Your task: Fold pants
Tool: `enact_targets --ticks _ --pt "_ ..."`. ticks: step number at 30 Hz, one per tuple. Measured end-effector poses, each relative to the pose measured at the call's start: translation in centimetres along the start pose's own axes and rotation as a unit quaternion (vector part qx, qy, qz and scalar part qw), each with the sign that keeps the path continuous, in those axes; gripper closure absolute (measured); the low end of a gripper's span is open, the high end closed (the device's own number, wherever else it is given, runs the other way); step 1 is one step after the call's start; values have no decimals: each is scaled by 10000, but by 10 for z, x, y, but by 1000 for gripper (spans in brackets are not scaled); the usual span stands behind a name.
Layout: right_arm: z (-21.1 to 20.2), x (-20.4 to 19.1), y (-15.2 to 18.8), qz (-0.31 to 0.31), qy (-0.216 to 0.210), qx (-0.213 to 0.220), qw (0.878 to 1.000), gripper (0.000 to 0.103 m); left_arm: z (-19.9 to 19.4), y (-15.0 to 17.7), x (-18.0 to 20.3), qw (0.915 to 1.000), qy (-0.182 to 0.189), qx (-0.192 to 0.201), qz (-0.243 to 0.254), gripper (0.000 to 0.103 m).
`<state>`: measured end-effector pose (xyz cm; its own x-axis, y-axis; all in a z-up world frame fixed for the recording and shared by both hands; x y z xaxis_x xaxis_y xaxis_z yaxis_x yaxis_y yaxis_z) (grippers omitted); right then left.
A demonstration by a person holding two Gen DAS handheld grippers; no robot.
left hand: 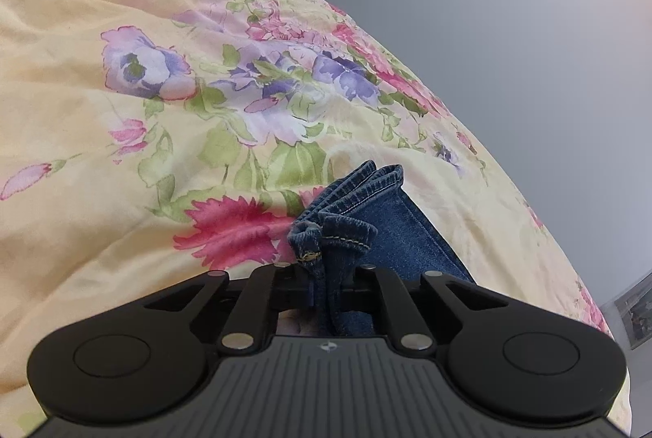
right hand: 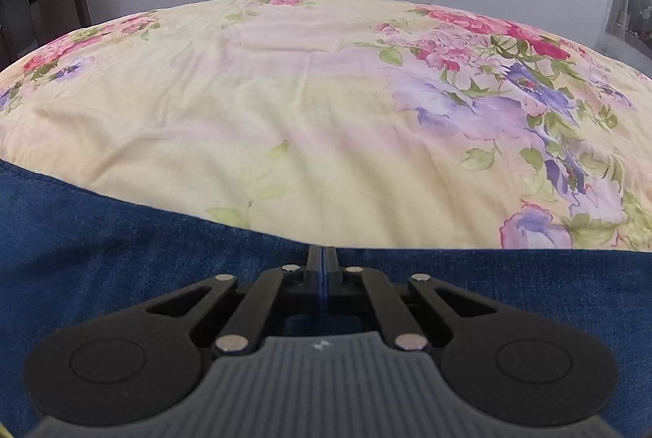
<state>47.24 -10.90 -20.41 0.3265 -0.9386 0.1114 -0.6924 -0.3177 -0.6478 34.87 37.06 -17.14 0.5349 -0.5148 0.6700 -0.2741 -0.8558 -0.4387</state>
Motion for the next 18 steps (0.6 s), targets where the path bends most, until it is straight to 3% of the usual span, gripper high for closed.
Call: enact_targets --ticks 7,11,18 --pt "-72 -36 61 -67 -507 -219 9984 103 -14 -6 23 9996 -57 37 275 96" --pt "-104 -53 97 -111 -579 -243 9980 103 -20 -11 41 9984 -155 -28 540 97" --pt "-116 -51 117 244 -819 -417 9955 103 -48 -14 109 9918 47 36 1280 98"
Point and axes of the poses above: each gripper's, at about its wrist camera, not at the fingertips, and z roughly the way its jaws point, x to its right, y to its underside, the point moved 6 cm from there along z, roughly the way its jaws point, and after that the axes turned 14 degrees about -z, right-handed, at the moved point
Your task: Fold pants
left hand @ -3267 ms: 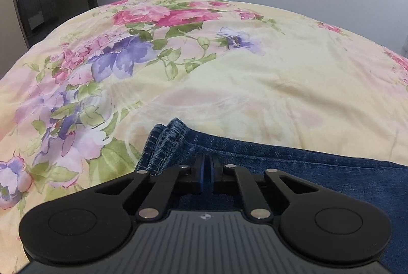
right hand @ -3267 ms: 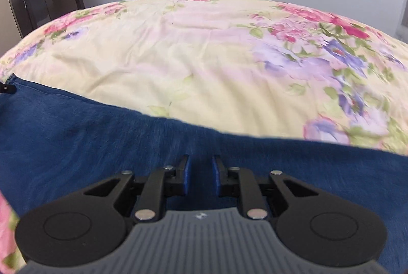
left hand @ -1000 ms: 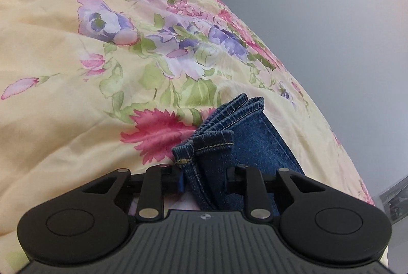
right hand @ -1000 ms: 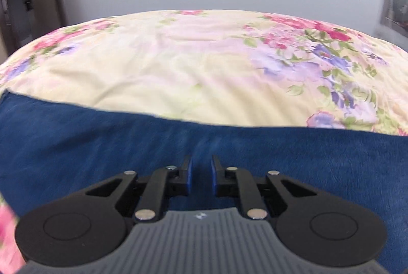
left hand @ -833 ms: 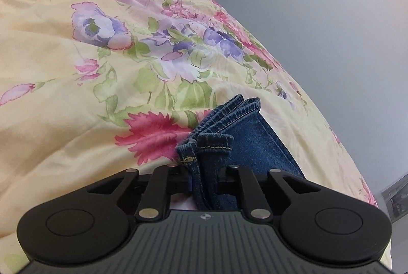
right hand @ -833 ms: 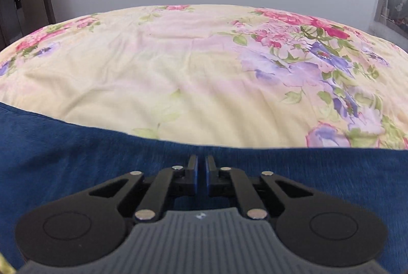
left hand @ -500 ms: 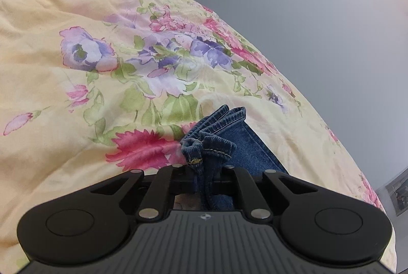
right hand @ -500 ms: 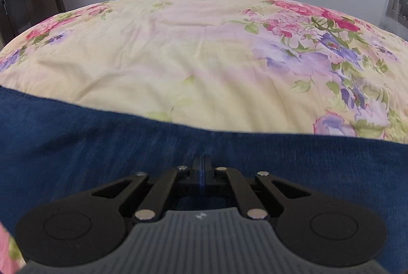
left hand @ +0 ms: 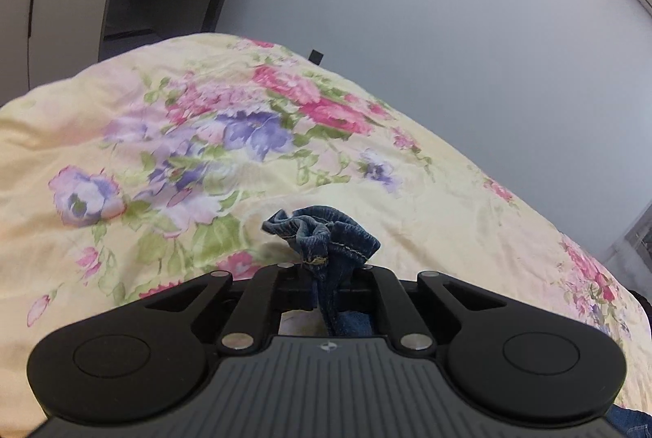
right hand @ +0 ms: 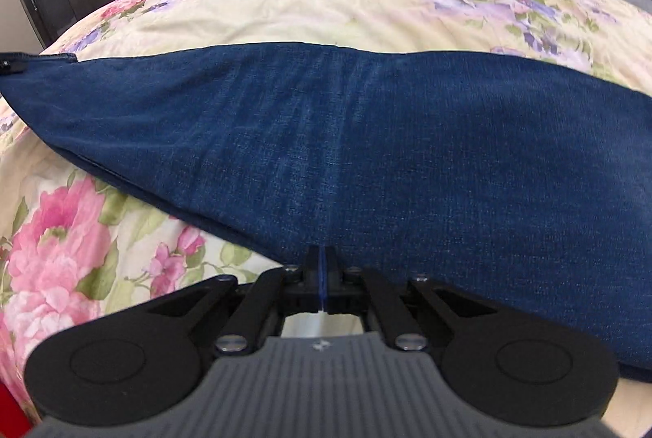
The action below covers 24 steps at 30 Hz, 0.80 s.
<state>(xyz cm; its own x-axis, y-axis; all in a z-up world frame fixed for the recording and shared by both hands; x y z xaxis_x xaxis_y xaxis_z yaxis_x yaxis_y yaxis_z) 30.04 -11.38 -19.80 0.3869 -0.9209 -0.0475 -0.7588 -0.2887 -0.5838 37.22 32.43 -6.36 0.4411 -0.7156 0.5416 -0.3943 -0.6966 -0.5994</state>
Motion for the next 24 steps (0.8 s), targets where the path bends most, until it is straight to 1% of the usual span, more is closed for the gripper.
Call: enact_targets --ticks 2,4,7,10,12,14,16,18,20,22,24 --pt "-7 6 -7 171 -95 81 9998 103 -12 -4 25 9997 106 60 215 98" --pt "-17 11 -14 131 -95 232 9996 103 -26 -5 49 9988 211 126 412 98" --pt "-34 27 -23 182 -107 412 9989 103 -46 -1 91 9959 223 281 832 98" --pt "-53 48 -26 337 -90 584 9977 103 -66 13 140 9904 390 375 1269 98" --pt "-68 63 -24 419 -73 702 9966 103 -76 28 173 9851 537 426 1579 97" --pt "-82 79 -20 510 -77 798 9955 103 -86 51 212 9757 792 495 1984 97" --pt "-93 95 -12 583 -66 828 9948 103 -90 80 247 9642 982 523 2406 97" --pt "-101 112 -2 680 -19 829 9942 103 -86 119 282 9526 1132 428 2793 97" --pt "-111 132 11 815 32 857 9930 103 -78 160 312 9426 1251 231 3087 97" --pt "-122 156 27 970 101 885 9913 103 -65 209 341 9275 1350 46 3484 97" --pt "-130 177 46 1158 134 871 9893 103 -52 261 364 9086 1361 -131 3946 98"
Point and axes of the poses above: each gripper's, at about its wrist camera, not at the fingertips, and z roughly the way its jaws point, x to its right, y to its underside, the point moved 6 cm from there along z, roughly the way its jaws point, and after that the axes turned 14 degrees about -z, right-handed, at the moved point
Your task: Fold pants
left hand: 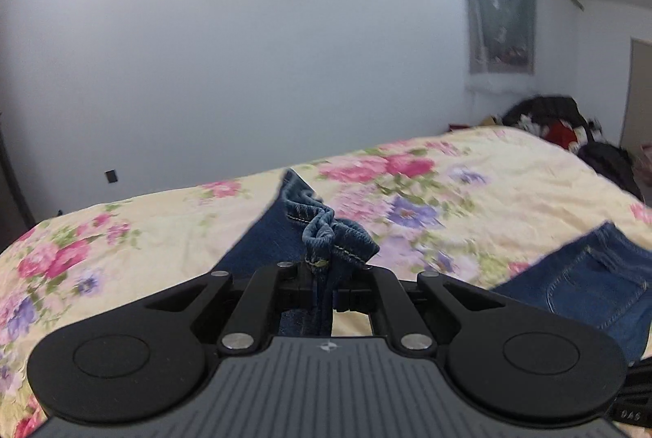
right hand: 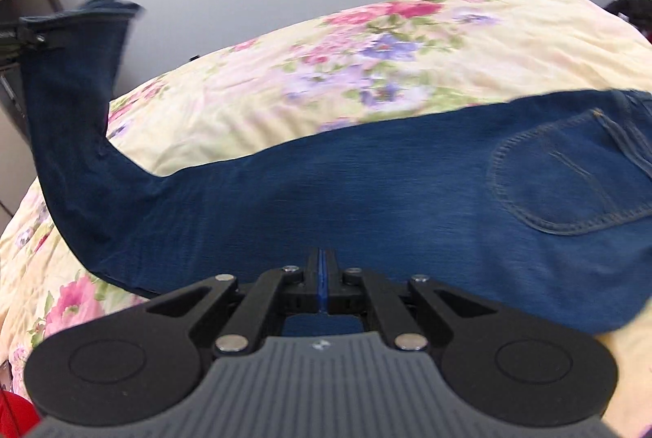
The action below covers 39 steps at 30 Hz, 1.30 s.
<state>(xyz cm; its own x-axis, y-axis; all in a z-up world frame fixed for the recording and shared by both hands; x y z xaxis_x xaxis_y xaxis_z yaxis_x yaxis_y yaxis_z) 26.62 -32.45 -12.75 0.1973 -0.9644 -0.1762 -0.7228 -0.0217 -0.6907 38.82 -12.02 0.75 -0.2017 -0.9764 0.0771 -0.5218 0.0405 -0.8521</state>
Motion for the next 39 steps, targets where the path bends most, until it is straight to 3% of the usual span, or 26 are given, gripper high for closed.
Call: enact_targets --ticks 5,10,12,16,17,20,23,27,30,32,34,36,39 --pt "-20 52 34 476 57 -93 9988 103 46 76 99 9917 309 -971 784 98" --pt "-25 68 56 674 -146 -210 9974 103 45 148 132 9767 441 -1561 1407 97" --pt "-25 66 62 658 -278 -241 9972 103 49 164 126 9700 692 -2007 1182 96" --pt "-20 57 66 601 -463 -229 9969 103 66 174 104 9564 1169 -2674 152 87" --pt "-19 54 66 588 -489 -220 9968 103 69 174 100 9522 1272 -2775 -72 82" --pt "-20 47 64 590 -559 -191 9965 103 70 172 100 9316 1790 -3115 -555 42" --pt "-20 41 58 588 -580 -156 9965 101 60 170 104 9202 2139 -3212 -656 34" --pt "-18 33 49 613 -617 -122 9961 92 46 153 94 9252 2294 -2894 -868 34" --pt "-13 27 42 793 -810 -92 9935 72 40 139 72 9412 2010 -2564 -894 34" --pt "-5 24 37 1011 -1005 -95 9897 70 38 132 54 9564 1629 -2309 -740 35" --pt "8 22 31 1271 -1151 -146 9851 61 37 127 33 9660 1319 -2132 -635 35" --pt "23 22 27 1491 -1249 -220 9807 58 37 126 12 9694 1124 -2068 -693 35" --pt "50 26 23 1851 -1401 -398 9719 58 43 127 -24 9680 875 -2127 -1000 35"
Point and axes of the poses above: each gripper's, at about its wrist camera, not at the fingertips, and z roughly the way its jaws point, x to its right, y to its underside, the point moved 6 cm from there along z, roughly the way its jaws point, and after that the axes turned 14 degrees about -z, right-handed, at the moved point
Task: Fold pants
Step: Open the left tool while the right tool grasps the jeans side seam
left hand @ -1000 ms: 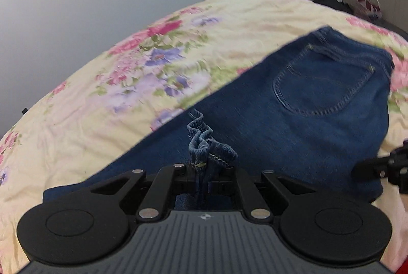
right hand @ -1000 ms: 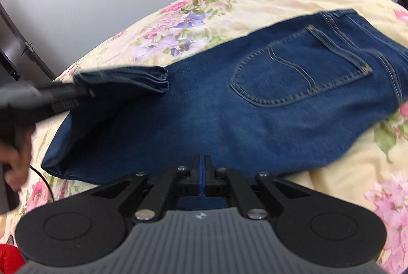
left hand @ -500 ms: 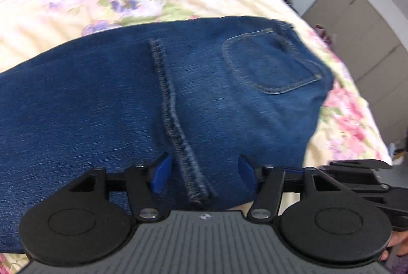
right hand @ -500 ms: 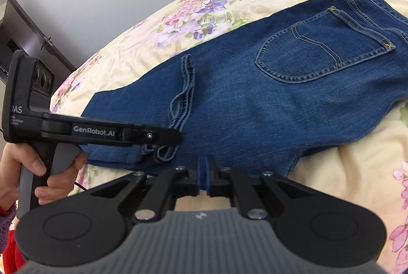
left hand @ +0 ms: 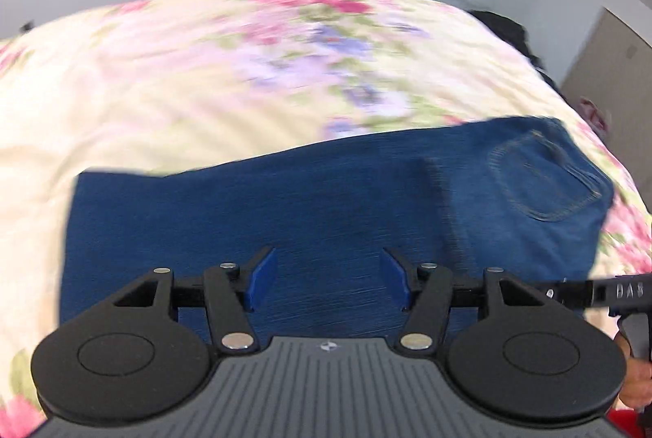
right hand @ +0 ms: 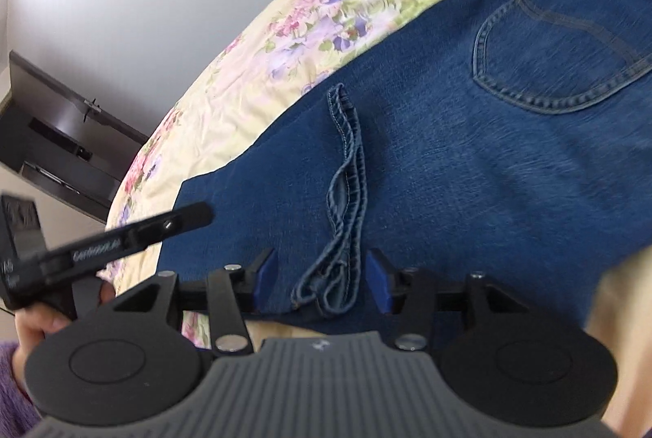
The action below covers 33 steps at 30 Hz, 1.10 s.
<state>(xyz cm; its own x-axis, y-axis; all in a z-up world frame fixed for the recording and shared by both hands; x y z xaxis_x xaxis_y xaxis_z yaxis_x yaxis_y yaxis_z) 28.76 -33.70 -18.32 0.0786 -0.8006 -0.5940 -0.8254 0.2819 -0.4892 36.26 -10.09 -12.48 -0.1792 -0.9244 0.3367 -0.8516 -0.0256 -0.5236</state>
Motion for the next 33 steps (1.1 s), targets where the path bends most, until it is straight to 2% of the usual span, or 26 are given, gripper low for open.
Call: enact_targets --ticks 8,11,14,18,21,24,27,30,33 --pt "46 27 -6 883 -459 -205 9948 72 -5 -4 -70 9980 8 41 -630 36" --pt "51 35 -4 1226 -513 -189 9909 90 -9 -7 -83 9961 130 111 -867 36" --pt "47 31 -8 1320 -518 -146 9898 97 -18 -13 -89 9945 224 280 -985 36" --pt "21 -16 -40 331 -288 111 9990 98 -36 -23 -98 9915 128 604 -1147 37" --pt "-10 -66 -78 -537 -79 443 9975 99 -50 -26 -104 9891 118 721 -1281 37" --pt "-49 -109 -117 -1371 254 741 9875 99 -62 -28 -104 9876 119 862 -1305 38" --pt "-88 -135 -148 -1983 694 867 9738 99 -69 -30 -100 9869 192 947 -1291 39" --pt "-128 -138 -171 -2367 1214 943 9593 99 -66 -32 -89 9874 269 963 -1229 40" --pt "-172 -116 -189 -2536 1810 1000 9449 99 -55 -33 -75 9890 346 914 -1112 43"
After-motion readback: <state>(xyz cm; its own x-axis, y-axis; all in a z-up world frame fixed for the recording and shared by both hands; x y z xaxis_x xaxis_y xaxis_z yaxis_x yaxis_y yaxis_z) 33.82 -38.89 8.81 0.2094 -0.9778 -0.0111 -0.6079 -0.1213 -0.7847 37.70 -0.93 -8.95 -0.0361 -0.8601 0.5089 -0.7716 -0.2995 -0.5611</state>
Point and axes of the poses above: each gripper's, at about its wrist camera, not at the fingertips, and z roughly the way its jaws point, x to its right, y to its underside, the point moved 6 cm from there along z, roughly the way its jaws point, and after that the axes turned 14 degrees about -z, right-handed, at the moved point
